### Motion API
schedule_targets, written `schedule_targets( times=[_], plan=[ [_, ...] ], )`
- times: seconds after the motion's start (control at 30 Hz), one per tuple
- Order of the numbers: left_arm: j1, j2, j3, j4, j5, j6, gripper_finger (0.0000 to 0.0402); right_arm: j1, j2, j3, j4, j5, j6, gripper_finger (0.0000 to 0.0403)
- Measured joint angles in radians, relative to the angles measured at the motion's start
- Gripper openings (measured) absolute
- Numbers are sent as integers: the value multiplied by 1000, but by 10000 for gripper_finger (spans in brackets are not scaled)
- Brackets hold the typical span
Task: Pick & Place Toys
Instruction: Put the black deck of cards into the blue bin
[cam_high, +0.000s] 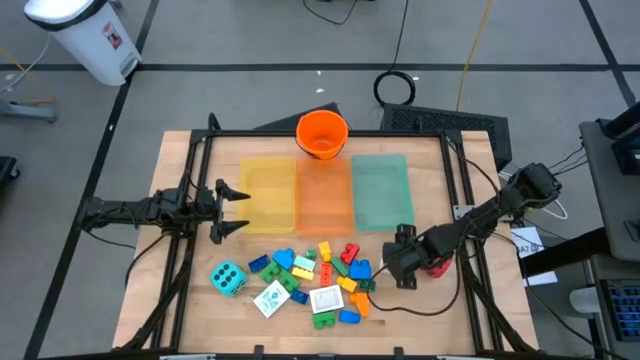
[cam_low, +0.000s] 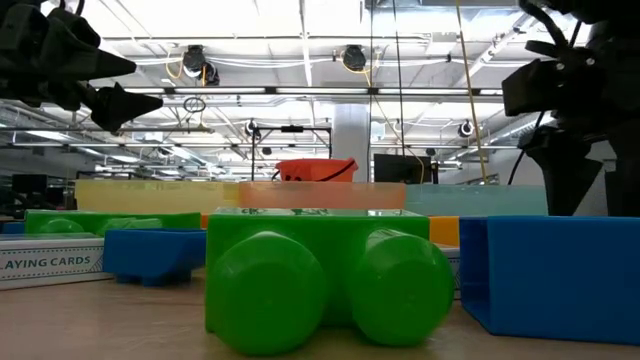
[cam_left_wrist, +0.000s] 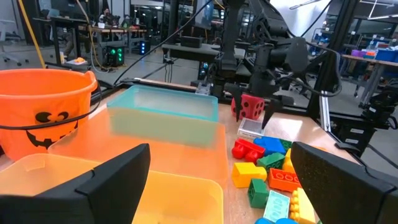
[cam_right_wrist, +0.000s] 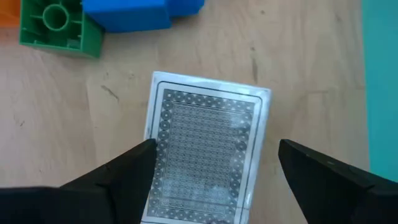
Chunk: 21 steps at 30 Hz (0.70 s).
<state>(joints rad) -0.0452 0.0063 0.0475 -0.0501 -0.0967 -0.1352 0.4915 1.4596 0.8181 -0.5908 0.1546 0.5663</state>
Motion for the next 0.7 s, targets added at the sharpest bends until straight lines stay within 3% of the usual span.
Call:
schedule_targets(
  times=[0.43, 0.7],
  plan=[
    [0, 0, 0, 0, 0, 0, 392, 2, 0, -14, 32, -88, 73, 315],
    [0, 0, 0, 0, -1, 0, 392, -13, -2, -58, 174, -86, -65, 314]
  ],
)
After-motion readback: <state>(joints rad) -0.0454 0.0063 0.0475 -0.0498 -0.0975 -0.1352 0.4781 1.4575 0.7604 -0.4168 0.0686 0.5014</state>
